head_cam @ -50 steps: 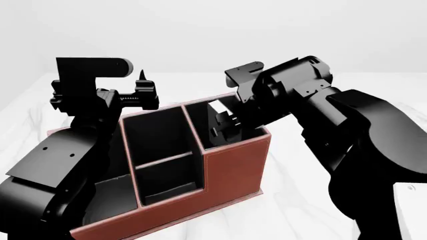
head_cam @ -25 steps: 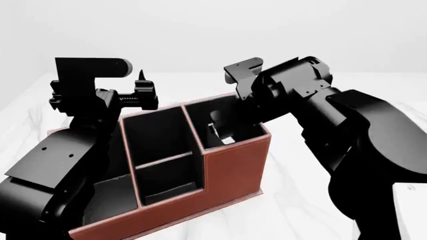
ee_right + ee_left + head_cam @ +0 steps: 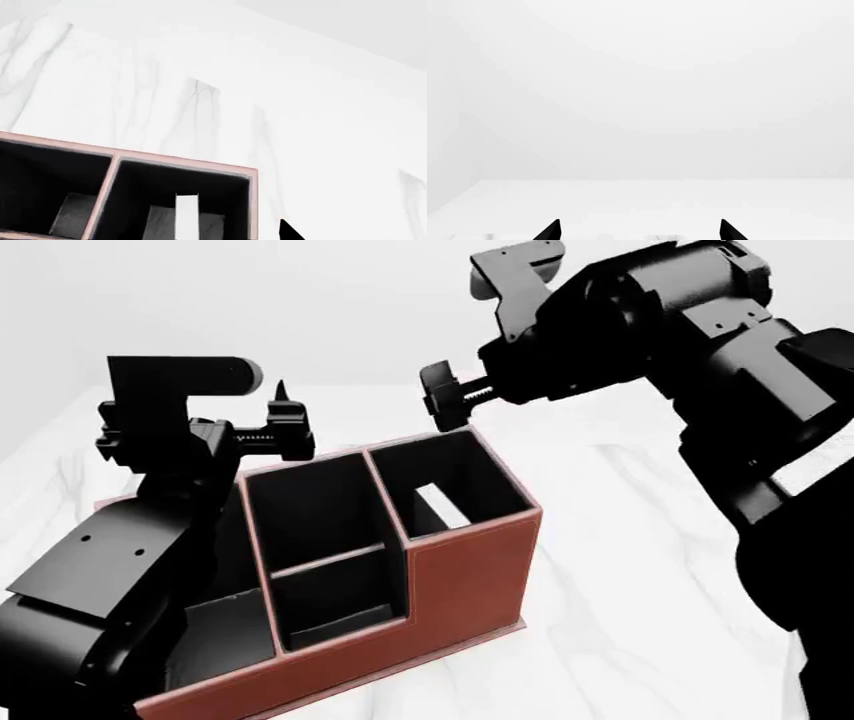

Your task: Pick up the book and place it in the right compartment of the caddy.

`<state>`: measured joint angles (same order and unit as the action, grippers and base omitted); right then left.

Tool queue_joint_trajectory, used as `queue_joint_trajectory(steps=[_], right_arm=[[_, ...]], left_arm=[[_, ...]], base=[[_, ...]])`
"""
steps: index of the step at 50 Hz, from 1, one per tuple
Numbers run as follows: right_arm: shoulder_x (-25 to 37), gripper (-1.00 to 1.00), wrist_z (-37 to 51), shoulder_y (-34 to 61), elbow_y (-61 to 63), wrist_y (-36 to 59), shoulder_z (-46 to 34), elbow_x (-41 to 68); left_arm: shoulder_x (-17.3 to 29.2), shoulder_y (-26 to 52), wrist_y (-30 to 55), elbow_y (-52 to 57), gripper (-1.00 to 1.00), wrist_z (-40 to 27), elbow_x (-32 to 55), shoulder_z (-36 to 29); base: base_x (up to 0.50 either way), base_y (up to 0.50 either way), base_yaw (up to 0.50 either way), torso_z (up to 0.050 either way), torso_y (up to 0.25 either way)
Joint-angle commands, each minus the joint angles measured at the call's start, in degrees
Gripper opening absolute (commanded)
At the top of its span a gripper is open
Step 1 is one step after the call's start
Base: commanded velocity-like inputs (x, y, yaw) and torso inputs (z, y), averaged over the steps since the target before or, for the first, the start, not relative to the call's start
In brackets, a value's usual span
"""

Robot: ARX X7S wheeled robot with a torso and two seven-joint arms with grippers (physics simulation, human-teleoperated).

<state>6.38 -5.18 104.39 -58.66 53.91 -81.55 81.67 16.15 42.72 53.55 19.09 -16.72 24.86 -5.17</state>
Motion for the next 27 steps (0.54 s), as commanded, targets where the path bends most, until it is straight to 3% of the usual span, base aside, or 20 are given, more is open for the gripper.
queue_joint_trajectory(steps=[1, 3, 4, 6, 7, 10, 11, 17, 27], right_arm=[[11.2, 1.00, 14.9, 4.5, 16.6, 1.6, 7.5, 7.4], [22.7, 1.00, 30.0, -3.5, 33.7, -9.3, 11.1, 5.0], [22.9, 1.00, 30.3, -3.7, 39.9, -9.3, 11.2, 5.2], [22.9, 1.00, 30.3, -3.7, 39.9, -9.3, 11.2, 5.2], [31.5, 1.00, 37.3, -12.3, 48.5, -17.9, 14.2, 5.7], [37.7, 1.00, 41.5, -20.8, 69.1, -25.7, 16.0, 3.8], [40.2, 1.00, 47.0, -24.1, 75.4, -30.0, 15.5, -4.6], [44.6, 1.00, 54.3, -31.6, 85.5, -38.7, 15.1, -16.1], [46.0, 1.00, 53.3, -34.4, 87.8, -41.4, 15.1, -15.9]], left_arm=[[0.2, 0.2, 0.0, 0.0, 1.00, -0.2, 0.2, 0.0], [0.2, 0.2, 0.6, 0.9, 1.00, -0.4, 0.6, 0.2], [0.2, 0.2, 0.6, 0.9, 1.00, -0.4, 0.7, 0.2], [0.2, 0.2, 0.6, 0.9, 1.00, -0.5, 0.7, 0.2], [0.4, 0.0, 1.0, 1.9, 1.00, -0.6, 1.1, 0.6], [0.5, 0.0, 1.1, 2.1, 1.00, -0.6, 1.2, 0.7], [0.6, 0.0, 1.0, 2.0, 1.00, -0.6, 1.1, 0.5], [0.8, -0.2, 0.8, 2.1, 1.00, -0.6, 1.3, 0.6], [1.0, -0.3, 0.7, 2.1, 1.00, -0.7, 1.5, 0.6]], base=[[0.00, 0.00, 0.00, 0.000, 0.000], [0.00, 0.00, 0.00, 0.000, 0.000], [0.00, 0.00, 0.00, 0.000, 0.000], [0.00, 0.00, 0.00, 0.000, 0.000], [0.00, 0.00, 0.00, 0.000, 0.000], [0.00, 0.00, 0.00, 0.000, 0.000], [0.00, 0.00, 0.00, 0.000, 0.000], [0.00, 0.00, 0.00, 0.000, 0.000], [0.00, 0.00, 0.00, 0.000, 0.000]])
